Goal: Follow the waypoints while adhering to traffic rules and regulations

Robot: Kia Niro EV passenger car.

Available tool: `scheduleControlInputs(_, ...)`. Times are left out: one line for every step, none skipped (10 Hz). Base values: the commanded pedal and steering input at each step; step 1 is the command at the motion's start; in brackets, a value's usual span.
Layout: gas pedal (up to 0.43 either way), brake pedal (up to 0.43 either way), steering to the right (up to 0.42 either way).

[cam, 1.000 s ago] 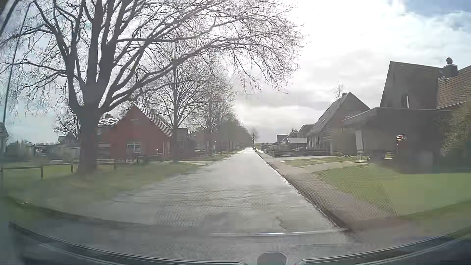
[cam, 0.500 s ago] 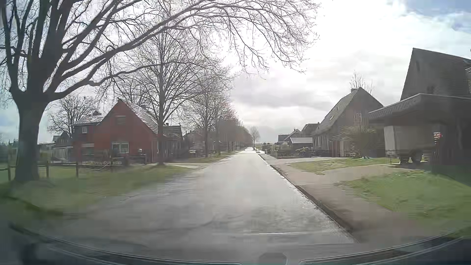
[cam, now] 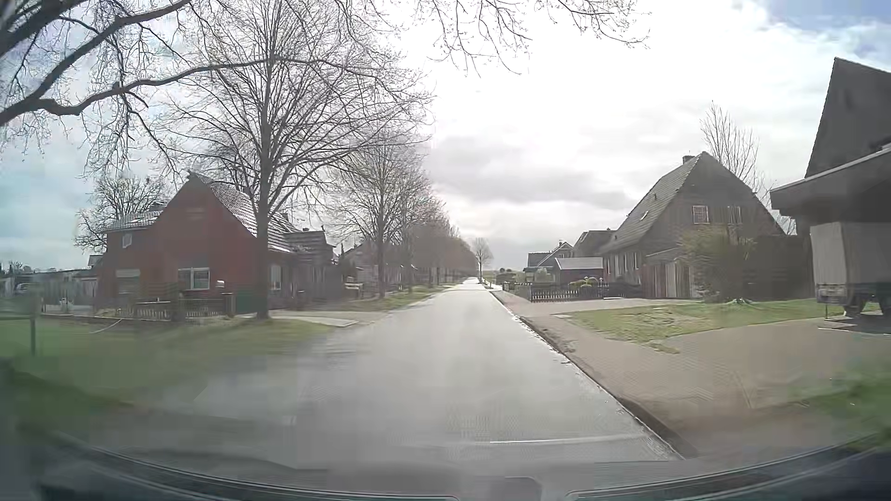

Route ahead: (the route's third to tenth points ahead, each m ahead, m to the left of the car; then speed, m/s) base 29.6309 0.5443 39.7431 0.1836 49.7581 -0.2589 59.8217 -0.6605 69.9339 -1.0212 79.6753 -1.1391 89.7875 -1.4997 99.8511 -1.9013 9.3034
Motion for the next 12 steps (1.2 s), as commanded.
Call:
scheduleControlInputs(0.157,0.000,0.001)
scheduleControlInputs(0.157,0.000,0.001)
scheduleControlInputs(0.157,0.000,0.001)
scheduleControlInputs(0.157,0.000,0.001)
scheduleControlInputs(0.157,0.000,-0.002)
scheduleControlInputs(0.157,0.000,-0.003)
scheduleControlInputs(0.157,0.000,-0.003)
scheduleControlInputs(0.157,0.000,-0.003)
scheduleControlInputs(0.157,0.000,-0.003)
scheduleControlInputs(0.157,0.000,0.000)
scheduleControlInputs(0.157,0.000,0.002)
scheduleControlInputs(0.157,0.000,0.002)
